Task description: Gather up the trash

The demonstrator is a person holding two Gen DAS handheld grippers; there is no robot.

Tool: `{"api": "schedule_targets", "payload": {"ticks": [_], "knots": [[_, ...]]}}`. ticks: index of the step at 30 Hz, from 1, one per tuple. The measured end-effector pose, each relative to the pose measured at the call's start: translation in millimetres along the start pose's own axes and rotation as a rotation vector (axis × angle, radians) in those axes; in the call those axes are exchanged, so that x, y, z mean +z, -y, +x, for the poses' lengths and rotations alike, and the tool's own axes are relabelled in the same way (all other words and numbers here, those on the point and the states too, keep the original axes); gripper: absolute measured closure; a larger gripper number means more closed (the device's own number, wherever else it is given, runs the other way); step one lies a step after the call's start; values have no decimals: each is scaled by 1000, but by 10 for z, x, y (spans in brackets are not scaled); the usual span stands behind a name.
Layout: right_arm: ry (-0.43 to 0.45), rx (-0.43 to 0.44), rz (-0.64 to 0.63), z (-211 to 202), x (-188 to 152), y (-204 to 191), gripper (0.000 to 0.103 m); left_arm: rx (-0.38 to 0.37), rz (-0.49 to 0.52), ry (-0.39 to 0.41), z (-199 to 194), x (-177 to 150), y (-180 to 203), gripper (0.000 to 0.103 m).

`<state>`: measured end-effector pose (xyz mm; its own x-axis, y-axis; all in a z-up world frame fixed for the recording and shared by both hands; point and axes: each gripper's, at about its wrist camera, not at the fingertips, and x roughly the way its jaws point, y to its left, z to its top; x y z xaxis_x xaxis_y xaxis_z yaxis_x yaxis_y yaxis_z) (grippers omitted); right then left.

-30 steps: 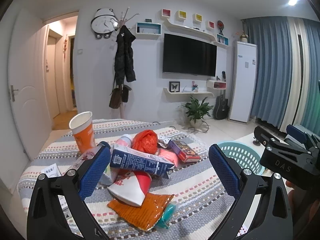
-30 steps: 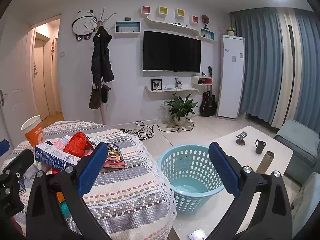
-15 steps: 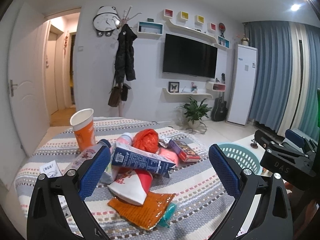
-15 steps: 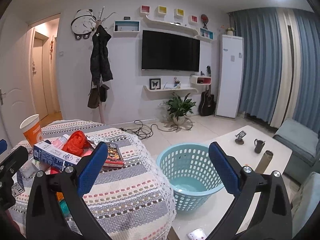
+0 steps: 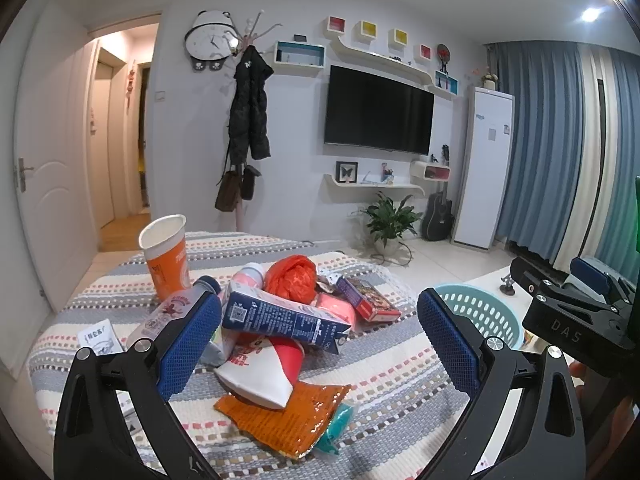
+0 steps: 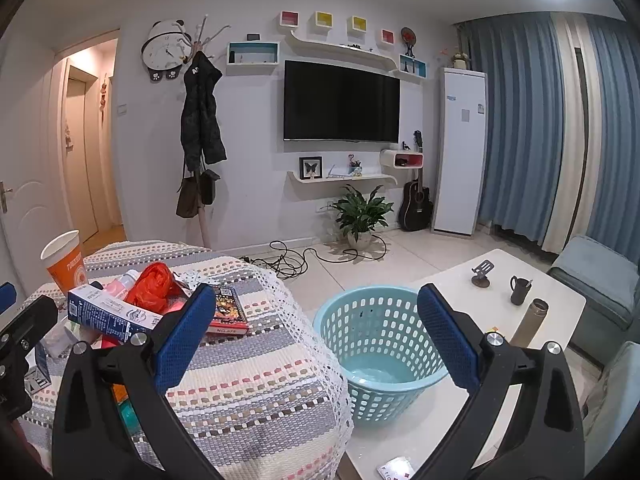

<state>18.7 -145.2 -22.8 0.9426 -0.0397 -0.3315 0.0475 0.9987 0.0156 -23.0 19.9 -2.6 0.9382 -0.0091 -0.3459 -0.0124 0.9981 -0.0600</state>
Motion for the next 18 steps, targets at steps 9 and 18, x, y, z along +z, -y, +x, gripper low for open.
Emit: {"api": "schedule_targets", "payload": {"ticks": [9, 18], "knots": [[-2, 9, -8, 10, -5, -31, 7, 11, -9, -6, 14, -10, -58, 8], [-45, 58, -25, 173, -44, -168, 15, 66, -48, -48, 131, -52, -366, 8]]}}
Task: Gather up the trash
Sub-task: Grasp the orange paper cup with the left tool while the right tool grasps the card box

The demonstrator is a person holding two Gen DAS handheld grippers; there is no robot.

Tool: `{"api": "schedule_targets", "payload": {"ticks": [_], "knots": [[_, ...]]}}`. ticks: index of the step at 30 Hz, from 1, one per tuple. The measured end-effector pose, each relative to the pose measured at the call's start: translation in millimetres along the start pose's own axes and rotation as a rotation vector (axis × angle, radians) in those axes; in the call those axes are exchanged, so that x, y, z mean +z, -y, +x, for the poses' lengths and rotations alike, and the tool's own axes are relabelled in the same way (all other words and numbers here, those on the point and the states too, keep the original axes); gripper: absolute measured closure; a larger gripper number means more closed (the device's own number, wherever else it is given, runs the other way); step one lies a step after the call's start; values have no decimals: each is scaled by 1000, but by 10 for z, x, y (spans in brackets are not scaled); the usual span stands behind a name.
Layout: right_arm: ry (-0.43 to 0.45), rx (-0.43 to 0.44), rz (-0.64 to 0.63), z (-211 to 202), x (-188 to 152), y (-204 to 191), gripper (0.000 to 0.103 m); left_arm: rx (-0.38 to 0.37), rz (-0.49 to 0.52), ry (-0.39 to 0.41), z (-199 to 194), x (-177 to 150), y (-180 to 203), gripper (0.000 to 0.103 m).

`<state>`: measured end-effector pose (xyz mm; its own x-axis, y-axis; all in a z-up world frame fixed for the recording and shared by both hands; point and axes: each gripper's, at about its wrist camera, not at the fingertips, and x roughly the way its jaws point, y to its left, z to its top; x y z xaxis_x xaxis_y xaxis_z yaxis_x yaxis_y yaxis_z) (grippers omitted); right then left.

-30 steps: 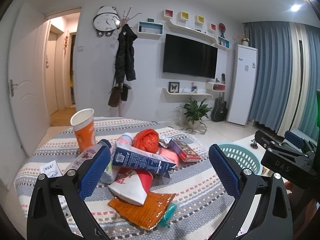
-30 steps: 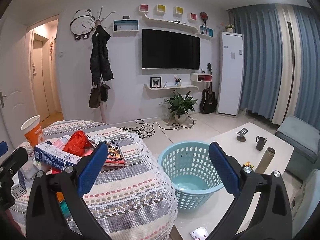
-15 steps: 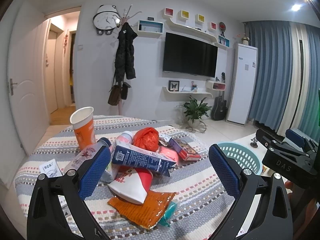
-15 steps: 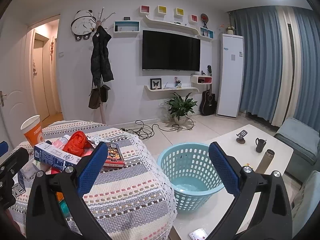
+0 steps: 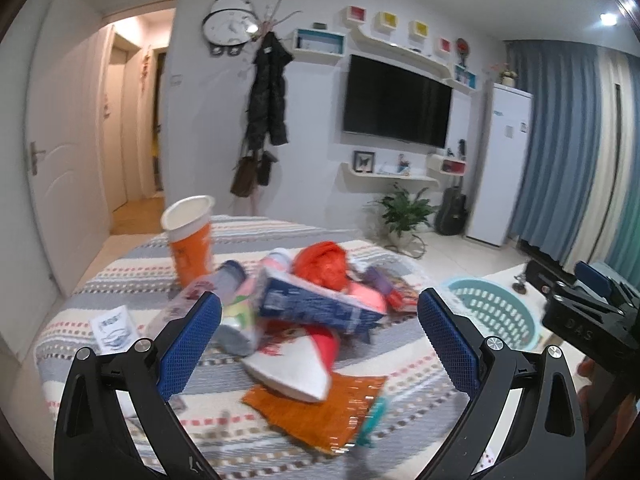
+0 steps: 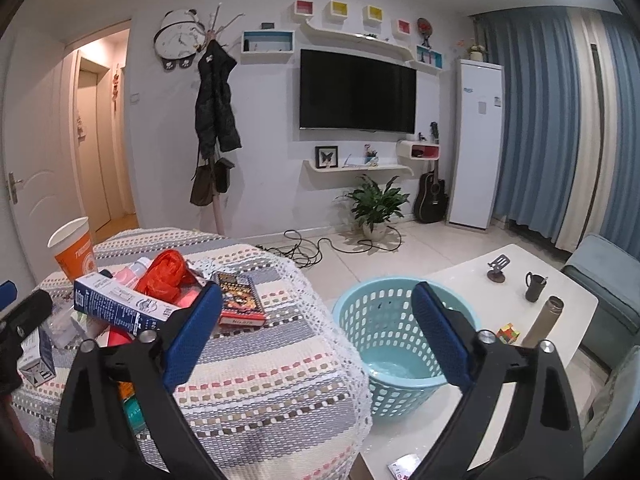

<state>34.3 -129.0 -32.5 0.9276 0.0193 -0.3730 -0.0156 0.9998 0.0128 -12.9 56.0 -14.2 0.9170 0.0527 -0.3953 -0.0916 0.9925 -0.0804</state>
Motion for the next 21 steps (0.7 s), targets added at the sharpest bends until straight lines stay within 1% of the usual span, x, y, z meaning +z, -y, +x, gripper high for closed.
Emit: {"api": "schedule_targets", "payload": {"ticks": [1, 3, 5, 8, 9, 12, 14, 16, 19, 21], "knots": [[-4, 5, -3, 20, 7, -18, 17, 12, -8, -2, 14, 7, -62, 8], [-14, 18, -8, 69, 10, -56, 28, 41, -25, -1, 39, 44, -225, 8], [-26, 33, -10, 137, 20, -109, 36, 74, -52, -3, 71, 97, -417, 8], [-56, 69, -8, 272, 37, -188, 50, 104, -85, -27, 179, 196, -720, 8], [-62, 74, -12, 316, 42, -214, 52, 104, -92, -45, 250, 239, -833, 8], [-78, 102, -19, 462, 64, -320, 53, 71, -121, -109, 476, 347, -1072, 8], [-86, 121, -16, 533, 84, -370, 53, 65, -128, -154, 662, 404, -1187, 8], [-99, 140, -11, 625, 102, -414, 53, 72, -129, -186, 821, 420, -1258, 8], [-116, 143, -13, 757, 108, -431, 53, 76, -146, -235, 1079, 452, -1337, 9], [-142, 138, -17, 884, 101, -439, 53, 91, -129, -257, 1225, 462, -1330, 9]]}}
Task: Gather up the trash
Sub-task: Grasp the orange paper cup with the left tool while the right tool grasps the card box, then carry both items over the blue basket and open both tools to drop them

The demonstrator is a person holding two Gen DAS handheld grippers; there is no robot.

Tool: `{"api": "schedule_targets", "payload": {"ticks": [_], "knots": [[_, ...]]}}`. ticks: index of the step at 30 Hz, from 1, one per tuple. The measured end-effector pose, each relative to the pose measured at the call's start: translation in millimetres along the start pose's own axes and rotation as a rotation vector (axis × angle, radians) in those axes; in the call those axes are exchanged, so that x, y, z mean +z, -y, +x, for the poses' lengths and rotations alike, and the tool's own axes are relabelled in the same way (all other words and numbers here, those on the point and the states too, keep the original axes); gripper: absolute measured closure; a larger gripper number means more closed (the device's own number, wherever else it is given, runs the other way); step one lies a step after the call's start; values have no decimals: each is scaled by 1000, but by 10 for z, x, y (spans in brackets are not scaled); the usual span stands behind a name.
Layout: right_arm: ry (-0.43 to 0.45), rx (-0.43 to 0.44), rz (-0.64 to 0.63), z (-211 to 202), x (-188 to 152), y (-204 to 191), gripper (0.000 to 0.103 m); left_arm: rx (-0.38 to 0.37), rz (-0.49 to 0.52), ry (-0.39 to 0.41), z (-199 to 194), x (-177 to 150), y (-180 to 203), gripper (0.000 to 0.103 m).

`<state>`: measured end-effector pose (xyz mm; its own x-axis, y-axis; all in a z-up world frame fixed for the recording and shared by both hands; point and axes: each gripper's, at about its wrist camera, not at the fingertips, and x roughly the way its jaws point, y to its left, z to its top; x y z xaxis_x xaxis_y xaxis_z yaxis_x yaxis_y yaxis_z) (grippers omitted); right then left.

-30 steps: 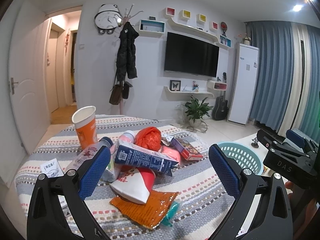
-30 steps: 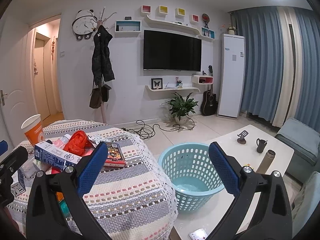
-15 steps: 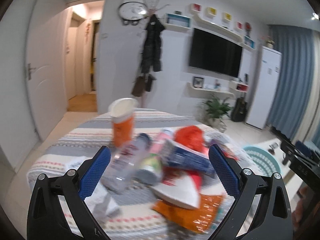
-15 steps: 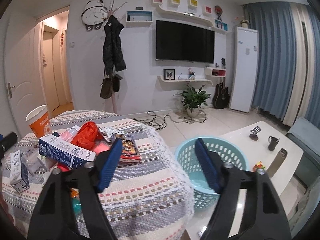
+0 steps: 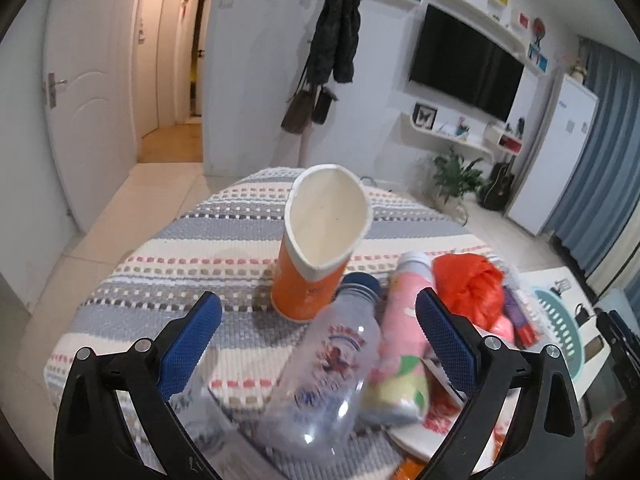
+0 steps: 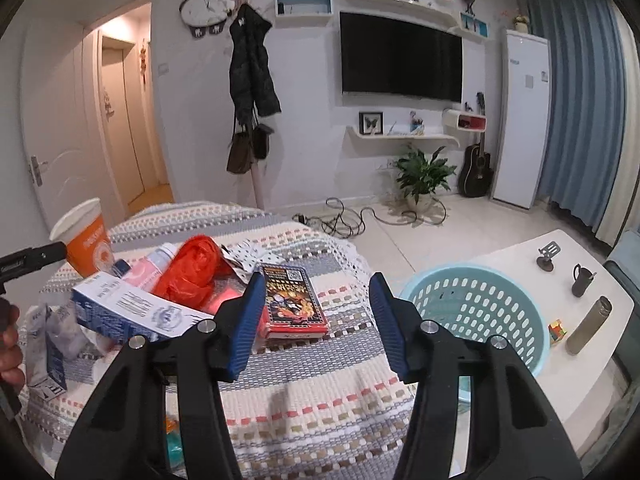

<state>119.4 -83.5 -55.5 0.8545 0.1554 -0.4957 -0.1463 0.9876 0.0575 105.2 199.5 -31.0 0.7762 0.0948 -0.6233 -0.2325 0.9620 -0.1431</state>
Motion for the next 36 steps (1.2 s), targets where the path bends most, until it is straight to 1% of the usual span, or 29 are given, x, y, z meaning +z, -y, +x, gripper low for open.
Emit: {"api": "schedule_targets", "payload": {"ticks": [2, 4, 5, 7, 9, 11, 14, 16, 17, 21, 23, 25, 27, 29, 30, 31, 32, 34, 36], "knots": [[-25, -1, 8, 113, 10, 38, 52, 10, 10, -17, 114, 52, 27, 9], [-62, 10, 21, 257, 29, 68, 50, -1, 5, -39, 231, 86, 42, 11], [-77, 19, 26, 321, 38, 78, 45, -2, 4, -45, 259, 94, 43, 11], [-112, 40, 24, 462, 63, 72, 43, -1, 1, -65, 368, 122, 27, 16], [-134, 56, 20, 559, 78, 55, 38, -10, -14, -90, 445, 160, 15, 18], [-157, 75, 19, 660, 86, 33, 35, -8, -18, -105, 490, 187, 14, 21], [-189, 86, 4, 795, 83, -5, 32, -3, -9, -124, 560, 198, 47, 28], [-215, 100, 3, 878, 76, -10, 30, 15, -10, -127, 587, 206, 38, 47], [-229, 112, 7, 924, 63, -6, 29, 21, -9, -128, 603, 227, 38, 50], [-287, 149, 36, 1100, 15, 33, 27, 11, -9, -122, 625, 243, 54, 52], [-323, 174, 54, 1201, -17, 48, 27, 19, 1, -110, 596, 232, 70, 52], [-377, 234, 102, 1331, -52, 85, 27, 9, 10, -88, 544, 232, 105, 52], [-421, 215, 111, 1449, -72, 99, 27, 8, 18, -77, 496, 230, 135, 52], [-418, 211, 103, 1480, -69, 93, 27, 7, 26, -69, 443, 225, 160, 53], [-416, 207, 97, 1495, -64, 85, 29, 4, 30, -61, 415, 227, 179, 53], [-413, 201, 87, 1497, -57, 67, 33, 0, 33, -53, 383, 224, 196, 53], [-412, 204, 80, 1497, -54, 55, 44, -3, 36, -47, 344, 217, 212, 53], [-410, 192, 69, 1494, -50, 42, 44, -7, 37, -33, 291, 240, 228, 53], [-396, 179, 66, 1446, -52, 63, 44, -30, 37, -13, 214, 269, 275, 53]]}}
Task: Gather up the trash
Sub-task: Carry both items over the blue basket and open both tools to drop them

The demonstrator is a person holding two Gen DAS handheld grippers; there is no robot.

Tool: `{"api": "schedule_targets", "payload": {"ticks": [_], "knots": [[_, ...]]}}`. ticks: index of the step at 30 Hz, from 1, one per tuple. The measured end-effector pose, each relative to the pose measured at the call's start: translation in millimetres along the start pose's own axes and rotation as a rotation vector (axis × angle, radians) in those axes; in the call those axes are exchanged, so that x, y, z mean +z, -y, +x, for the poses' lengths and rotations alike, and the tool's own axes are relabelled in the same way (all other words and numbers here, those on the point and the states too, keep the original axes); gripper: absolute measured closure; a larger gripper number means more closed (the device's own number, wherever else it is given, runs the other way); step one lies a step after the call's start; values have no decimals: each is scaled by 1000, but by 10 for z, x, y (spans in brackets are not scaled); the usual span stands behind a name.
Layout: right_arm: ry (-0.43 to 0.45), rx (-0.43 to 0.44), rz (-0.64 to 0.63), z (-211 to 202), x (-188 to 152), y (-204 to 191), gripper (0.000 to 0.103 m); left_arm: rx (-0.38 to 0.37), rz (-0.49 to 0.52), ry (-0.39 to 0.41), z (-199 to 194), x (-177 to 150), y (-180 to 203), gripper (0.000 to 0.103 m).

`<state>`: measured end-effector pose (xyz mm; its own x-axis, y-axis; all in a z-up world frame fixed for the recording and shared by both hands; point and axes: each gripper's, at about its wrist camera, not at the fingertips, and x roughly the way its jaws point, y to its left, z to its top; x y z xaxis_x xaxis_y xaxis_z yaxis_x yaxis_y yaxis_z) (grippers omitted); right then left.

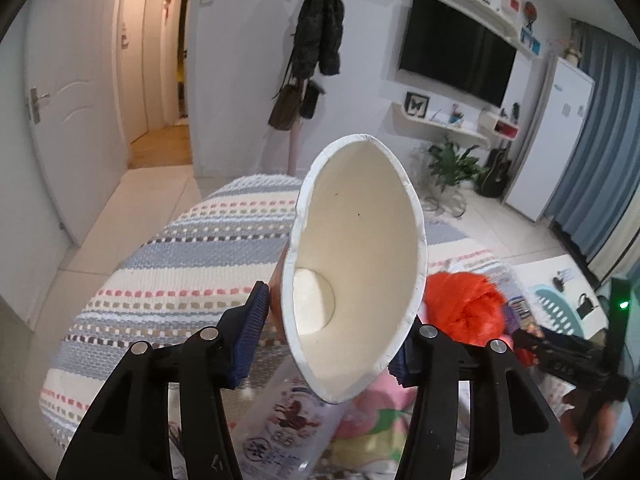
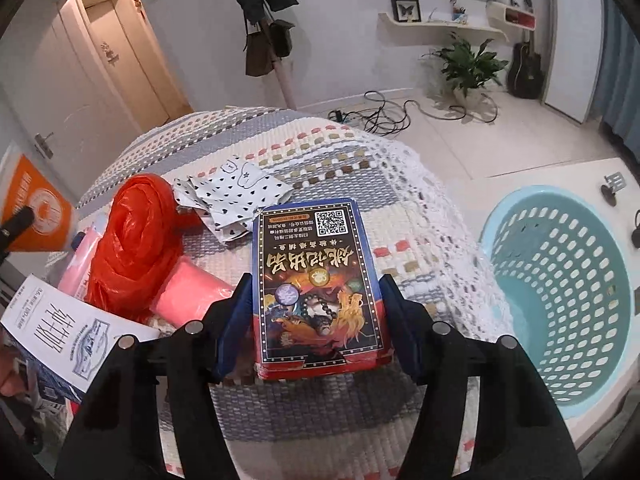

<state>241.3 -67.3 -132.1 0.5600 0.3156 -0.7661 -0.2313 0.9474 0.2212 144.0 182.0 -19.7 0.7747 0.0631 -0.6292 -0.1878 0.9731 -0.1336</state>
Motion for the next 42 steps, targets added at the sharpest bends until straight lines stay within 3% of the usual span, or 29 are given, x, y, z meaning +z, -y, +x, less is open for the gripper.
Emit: {"api": "schedule_targets", "payload": {"ticks": [12, 24, 31, 37, 42], "knots": [[209, -54, 19, -869, 88, 286, 44, -178, 59, 103, -500, 178, 739, 54], [275, -173, 193, -1318, -12, 1434, 44, -323, 221, 30, -172, 80, 2212, 54], [187, -227, 300, -1130, -241, 2106, 44, -410, 309, -88, 283, -250, 2974, 53], [54, -232, 376, -750, -486, 2420, 44, -473, 322, -231, 767, -668, 3342, 53], [-18, -230, 401, -539, -640, 2531, 43, -493, 328, -300, 1012, -879, 3479, 52]]}}
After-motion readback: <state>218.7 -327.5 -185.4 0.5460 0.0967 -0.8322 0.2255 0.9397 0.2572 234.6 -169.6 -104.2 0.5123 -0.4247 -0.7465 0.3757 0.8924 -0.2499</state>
